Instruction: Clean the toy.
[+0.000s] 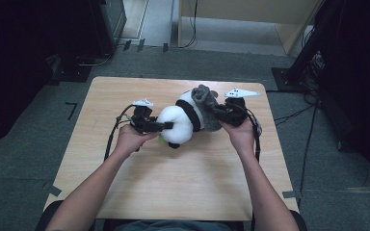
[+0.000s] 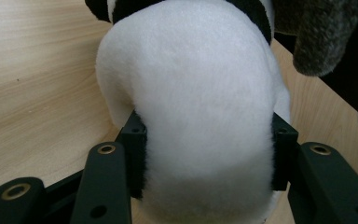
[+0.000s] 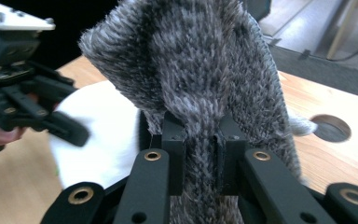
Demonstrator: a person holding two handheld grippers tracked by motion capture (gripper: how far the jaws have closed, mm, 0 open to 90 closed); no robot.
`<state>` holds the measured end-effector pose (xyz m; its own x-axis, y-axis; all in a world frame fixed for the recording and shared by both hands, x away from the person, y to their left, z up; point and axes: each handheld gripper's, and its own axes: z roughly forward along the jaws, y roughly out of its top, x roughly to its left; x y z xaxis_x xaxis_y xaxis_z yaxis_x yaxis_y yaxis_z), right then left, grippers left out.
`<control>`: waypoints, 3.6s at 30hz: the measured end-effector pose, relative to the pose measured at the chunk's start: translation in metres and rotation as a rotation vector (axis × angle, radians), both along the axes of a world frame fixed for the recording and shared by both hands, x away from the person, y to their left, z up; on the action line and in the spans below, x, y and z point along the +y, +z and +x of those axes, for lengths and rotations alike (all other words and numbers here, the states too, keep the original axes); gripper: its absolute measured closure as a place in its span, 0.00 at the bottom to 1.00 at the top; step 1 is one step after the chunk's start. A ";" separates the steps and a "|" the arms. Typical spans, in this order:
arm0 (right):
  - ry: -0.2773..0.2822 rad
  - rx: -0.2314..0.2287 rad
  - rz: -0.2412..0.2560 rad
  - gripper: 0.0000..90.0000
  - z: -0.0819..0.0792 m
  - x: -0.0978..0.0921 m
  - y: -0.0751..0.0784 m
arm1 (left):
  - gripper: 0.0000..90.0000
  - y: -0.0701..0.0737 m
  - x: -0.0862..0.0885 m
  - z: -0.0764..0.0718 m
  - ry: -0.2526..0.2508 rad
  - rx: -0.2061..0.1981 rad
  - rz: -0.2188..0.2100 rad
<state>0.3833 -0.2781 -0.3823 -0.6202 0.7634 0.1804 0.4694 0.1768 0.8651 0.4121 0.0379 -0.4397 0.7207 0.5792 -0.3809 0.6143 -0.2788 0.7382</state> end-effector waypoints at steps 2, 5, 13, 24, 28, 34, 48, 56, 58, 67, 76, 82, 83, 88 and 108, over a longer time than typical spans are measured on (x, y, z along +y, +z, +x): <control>0.022 -0.006 0.015 0.87 -0.007 0.007 0.005 | 0.55 0.004 0.000 -0.005 0.016 -0.008 -0.004; 0.045 -0.002 0.018 0.87 -0.016 0.019 0.008 | 0.57 0.005 0.003 -0.009 0.034 0.006 -0.037; 0.094 0.043 0.043 0.87 -0.029 0.045 0.000 | 0.60 0.004 0.003 -0.011 0.081 0.020 -0.052; 0.158 0.087 0.005 0.87 -0.033 0.084 -0.027 | 0.60 0.001 -0.002 -0.016 0.126 0.019 -0.063; 0.187 0.094 0.001 0.87 -0.037 0.096 -0.034 | 0.60 0.001 0.001 -0.015 0.152 0.035 -0.080; 0.231 0.059 -0.048 0.87 -0.045 0.113 -0.049 | 0.60 -0.003 0.006 -0.011 0.174 0.090 -0.113; 0.290 -0.057 -0.202 0.87 -0.051 0.129 -0.069 | 0.60 0.004 0.012 -0.010 0.215 0.127 -0.187; 0.293 -0.047 -0.241 0.88 -0.047 0.128 -0.080 | 0.60 0.004 0.007 -0.012 0.219 0.110 -0.178; 0.288 -0.039 -0.243 0.88 -0.047 0.129 -0.083 | 0.60 0.005 0.008 -0.013 0.220 0.108 -0.189; 0.251 0.015 -0.257 0.88 -0.040 0.129 -0.092 | 0.59 0.008 0.009 -0.013 0.223 0.115 -0.231; 0.244 0.032 -0.279 0.88 -0.035 0.121 -0.093 | 0.59 0.008 0.012 -0.013 0.222 0.121 -0.247; 0.192 0.081 -0.293 0.88 -0.025 0.107 -0.099 | 0.59 0.008 0.014 -0.013 0.213 0.126 -0.254; 0.184 0.088 -0.296 0.88 -0.024 0.105 -0.099 | 0.59 0.008 0.013 -0.013 0.212 0.126 -0.253; 0.173 0.100 -0.314 0.88 -0.021 0.099 -0.097 | 0.59 0.007 0.013 -0.012 0.208 0.123 -0.238; 0.013 0.151 -0.235 0.89 -0.004 0.053 -0.080 | 0.59 0.006 0.022 -0.009 0.234 0.122 -0.251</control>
<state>0.3793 -0.2256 -0.4623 -0.6096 0.7875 0.0907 0.5866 0.3712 0.7198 0.4031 0.0596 -0.4340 0.5205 0.6002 -0.6073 0.7276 0.0603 0.6833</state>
